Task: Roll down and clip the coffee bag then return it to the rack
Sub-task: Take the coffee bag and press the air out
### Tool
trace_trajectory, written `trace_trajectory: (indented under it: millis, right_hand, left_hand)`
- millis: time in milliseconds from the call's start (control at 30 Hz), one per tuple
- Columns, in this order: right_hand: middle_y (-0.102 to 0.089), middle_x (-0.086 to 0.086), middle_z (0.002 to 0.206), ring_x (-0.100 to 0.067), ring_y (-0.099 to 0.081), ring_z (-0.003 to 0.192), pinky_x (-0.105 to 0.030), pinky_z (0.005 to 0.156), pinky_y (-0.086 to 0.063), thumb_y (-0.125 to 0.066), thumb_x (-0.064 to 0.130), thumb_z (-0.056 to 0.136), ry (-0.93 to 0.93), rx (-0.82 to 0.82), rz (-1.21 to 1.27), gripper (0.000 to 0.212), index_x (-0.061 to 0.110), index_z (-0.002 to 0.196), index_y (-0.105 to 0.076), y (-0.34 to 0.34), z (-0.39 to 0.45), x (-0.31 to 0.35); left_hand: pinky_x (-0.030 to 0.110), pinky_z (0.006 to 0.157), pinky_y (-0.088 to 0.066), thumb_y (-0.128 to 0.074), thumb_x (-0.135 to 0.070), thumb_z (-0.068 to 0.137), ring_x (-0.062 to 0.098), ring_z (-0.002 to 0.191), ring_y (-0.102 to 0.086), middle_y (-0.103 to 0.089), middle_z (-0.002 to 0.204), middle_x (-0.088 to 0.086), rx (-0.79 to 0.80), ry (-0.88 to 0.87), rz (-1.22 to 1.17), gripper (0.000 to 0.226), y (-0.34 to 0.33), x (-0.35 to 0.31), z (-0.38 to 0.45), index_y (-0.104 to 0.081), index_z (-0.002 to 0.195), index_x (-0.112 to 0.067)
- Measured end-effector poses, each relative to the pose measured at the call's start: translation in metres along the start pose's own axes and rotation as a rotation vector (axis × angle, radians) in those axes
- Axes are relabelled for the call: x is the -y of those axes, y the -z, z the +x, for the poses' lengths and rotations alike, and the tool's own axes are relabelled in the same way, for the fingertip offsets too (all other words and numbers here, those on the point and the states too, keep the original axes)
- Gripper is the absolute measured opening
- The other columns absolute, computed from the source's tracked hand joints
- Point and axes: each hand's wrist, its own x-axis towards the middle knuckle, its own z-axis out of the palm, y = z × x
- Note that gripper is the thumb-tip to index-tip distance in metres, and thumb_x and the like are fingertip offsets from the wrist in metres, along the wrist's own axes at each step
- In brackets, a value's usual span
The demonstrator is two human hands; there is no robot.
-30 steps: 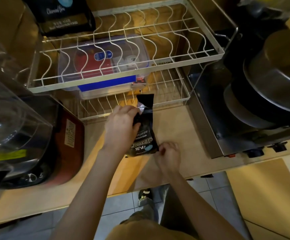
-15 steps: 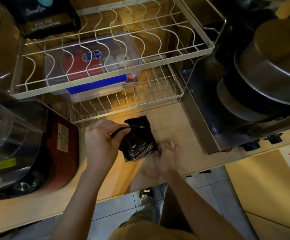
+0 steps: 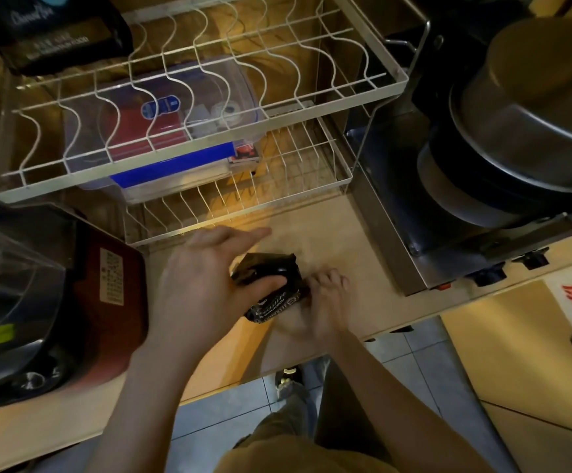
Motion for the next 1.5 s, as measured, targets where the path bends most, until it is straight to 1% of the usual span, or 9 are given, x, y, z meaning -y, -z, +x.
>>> trace_trajectory:
  millis: [133, 300, 433, 500, 633, 767, 1167, 1333, 1500]
  right_hand:
    - [-0.067, -0.003, 0.071, -0.021, -0.042, 0.085, -0.031, 0.072, -0.025, -0.073, 0.01, 0.048, 0.025, 0.003, -0.033, 0.027, 0.012, 0.073, -0.066, 0.001, -0.002, 0.001]
    - [-0.065, -0.006, 0.063, -0.03, -0.058, 0.077, -0.03, 0.069, -0.024, -0.069, 0.004, 0.053, -0.078, 0.05, 0.087, 0.018, 0.012, 0.066, -0.06, 0.006, -0.007, 0.005]
    - [-0.068, -0.01, 0.086, -0.029, -0.05, 0.099, -0.034, 0.085, -0.031, -0.061, 0.006, 0.07, -0.084, 0.24, 0.174, 0.01, 0.01, 0.079, -0.061, 0.013, -0.003, 0.004]
    - [-0.066, -0.006, 0.081, -0.022, -0.051, 0.088, -0.031, 0.082, -0.036, -0.063, 0.005, 0.071, -0.069, 0.368, 0.327, 0.011, 0.016, 0.074, -0.062, 0.023, 0.005, -0.002]
    - [-0.065, -0.011, 0.089, -0.018, -0.055, 0.083, -0.017, 0.07, -0.042, -0.062, 0.002, 0.08, -0.38, 0.438, 0.67, 0.014, 0.003, 0.091, -0.07, 0.043, 0.033, -0.011]
    - [-0.071, -0.014, 0.094, -0.025, -0.064, 0.089, -0.037, 0.079, -0.052, -0.065, 0.004, 0.071, -0.447, 0.536, 0.512, 0.017, 0.007, 0.085, -0.073, 0.032, 0.044, 0.005]
    - [-0.066, -0.013, 0.109, -0.028, -0.061, 0.103, -0.031, 0.079, -0.048, -0.058, 0.014, 0.083, -0.4, 0.372, 0.122, 0.027, 0.006, 0.108, -0.058, 0.025, 0.03, 0.027]
    - [-0.061, -0.014, 0.112, -0.029, -0.057, 0.109, -0.034, 0.08, -0.049, -0.051, 0.01, 0.087, -0.291, 0.361, 0.073, 0.022, 0.003, 0.106, -0.059, 0.027, 0.023, 0.029]
    - [-0.062, -0.007, 0.104, -0.027, -0.06, 0.101, -0.03, 0.076, -0.045, -0.056, 0.011, 0.083, -0.235, 0.465, 0.187, 0.016, 0.012, 0.096, -0.064, 0.033, 0.03, 0.012]
  left_hand:
    - [0.041, 0.069, -0.053, -0.053, -0.034, 0.078, 0.017, 0.078, -0.061, -0.072, 0.079, 0.0, -0.069, -0.171, -0.049, 0.026, -0.012, -0.003, -0.001, -0.072, 0.085, -0.018]
    - [0.035, 0.075, -0.042, -0.061, -0.025, 0.075, 0.007, 0.08, -0.055, -0.065, 0.075, -0.009, -0.342, -0.097, -0.16, 0.017, -0.029, 0.005, -0.021, -0.073, 0.077, -0.012]
    - [0.032, 0.079, -0.047, -0.061, -0.027, 0.075, -0.009, 0.082, -0.056, -0.058, 0.083, -0.025, -0.385, 0.004, -0.359, 0.013, -0.037, 0.0, -0.025, -0.066, 0.086, -0.026]
    - [0.023, 0.078, -0.049, -0.061, -0.03, 0.073, -0.012, 0.083, -0.057, -0.058, 0.083, -0.032, -0.393, 0.056, -0.454, 0.013, -0.039, 0.0, -0.026, -0.063, 0.085, -0.036]
    - [0.006, 0.072, -0.046, -0.061, -0.033, 0.071, -0.004, 0.08, -0.061, -0.065, 0.079, -0.035, -0.393, 0.154, -0.626, 0.012, -0.043, 0.003, -0.029, -0.064, 0.076, -0.044]
    - [0.009, 0.067, -0.049, -0.062, -0.035, 0.07, -0.001, 0.073, -0.063, -0.069, 0.077, -0.028, -0.416, 0.239, -0.76, 0.013, -0.05, 0.002, -0.032, -0.069, 0.078, -0.044]
    - [0.012, 0.055, -0.05, -0.063, -0.019, 0.067, 0.001, 0.062, -0.062, -0.071, 0.06, -0.014, -0.488, 0.396, -1.059, 0.016, -0.042, 0.002, -0.044, -0.074, 0.068, -0.03]
    - [0.032, 0.083, -0.05, -0.073, -0.032, 0.063, 0.001, 0.066, -0.065, -0.072, 0.062, -0.018, -0.48, 0.365, -1.015, 0.006, -0.036, 0.007, -0.041, -0.073, 0.067, -0.036]
    - [0.015, 0.054, -0.05, -0.068, -0.026, 0.064, 0.007, 0.069, -0.065, -0.071, 0.062, -0.014, -0.441, 0.397, -0.987, 0.008, -0.035, 0.011, -0.024, -0.072, 0.068, -0.031]
